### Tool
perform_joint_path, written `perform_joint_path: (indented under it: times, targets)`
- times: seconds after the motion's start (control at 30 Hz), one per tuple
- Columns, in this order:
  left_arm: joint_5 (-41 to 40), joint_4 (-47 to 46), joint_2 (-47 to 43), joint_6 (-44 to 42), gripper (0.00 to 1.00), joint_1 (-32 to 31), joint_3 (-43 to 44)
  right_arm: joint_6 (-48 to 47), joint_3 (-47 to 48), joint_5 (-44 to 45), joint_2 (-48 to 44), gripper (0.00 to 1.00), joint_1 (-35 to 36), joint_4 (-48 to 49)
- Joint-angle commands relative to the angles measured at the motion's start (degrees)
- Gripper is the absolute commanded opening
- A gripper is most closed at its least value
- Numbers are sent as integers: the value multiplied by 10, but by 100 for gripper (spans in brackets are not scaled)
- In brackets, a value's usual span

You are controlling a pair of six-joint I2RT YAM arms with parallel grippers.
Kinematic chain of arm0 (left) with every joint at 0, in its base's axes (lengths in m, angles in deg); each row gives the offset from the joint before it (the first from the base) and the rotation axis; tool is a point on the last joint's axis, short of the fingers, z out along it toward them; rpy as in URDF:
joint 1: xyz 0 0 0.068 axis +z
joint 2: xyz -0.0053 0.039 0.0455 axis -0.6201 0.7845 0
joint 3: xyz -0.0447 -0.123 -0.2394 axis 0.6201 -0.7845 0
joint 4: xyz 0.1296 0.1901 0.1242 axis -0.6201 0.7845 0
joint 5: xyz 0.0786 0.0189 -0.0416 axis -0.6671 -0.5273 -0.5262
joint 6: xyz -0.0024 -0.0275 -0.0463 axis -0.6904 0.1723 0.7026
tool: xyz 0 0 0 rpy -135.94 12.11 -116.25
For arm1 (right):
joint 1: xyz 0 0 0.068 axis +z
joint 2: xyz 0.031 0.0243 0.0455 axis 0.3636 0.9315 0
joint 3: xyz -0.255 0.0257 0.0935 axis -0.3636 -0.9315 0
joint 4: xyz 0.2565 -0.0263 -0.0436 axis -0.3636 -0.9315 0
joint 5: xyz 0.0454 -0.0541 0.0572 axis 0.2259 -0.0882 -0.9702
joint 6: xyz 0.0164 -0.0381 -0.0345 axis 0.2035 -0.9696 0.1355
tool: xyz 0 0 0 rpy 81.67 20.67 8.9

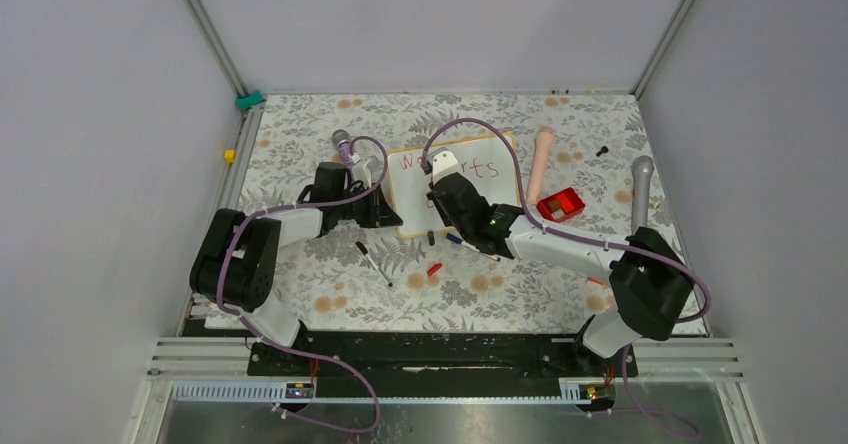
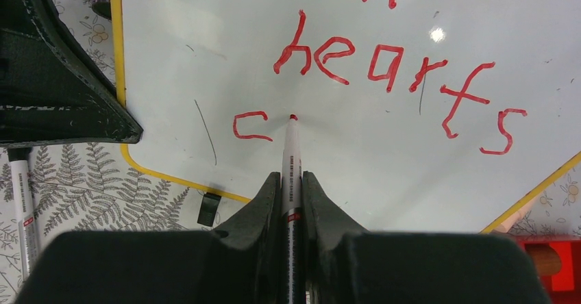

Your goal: Write a sentence on the whiteboard

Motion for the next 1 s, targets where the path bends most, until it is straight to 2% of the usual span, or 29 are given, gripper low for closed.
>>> perform_joint_path:
  times: [0.0,0.6,0.97]
  targets:
    - [-16,-14,4,-6,0,6,20,3,22,-14,6,0,-6,-3]
    - [-16,-14,4,-7,0,6,20,0,6,-43,-5,0,-6,-39]
    - [-15,-14,4,-7,0,6,21,-3,15,10,2,0,-7,-55]
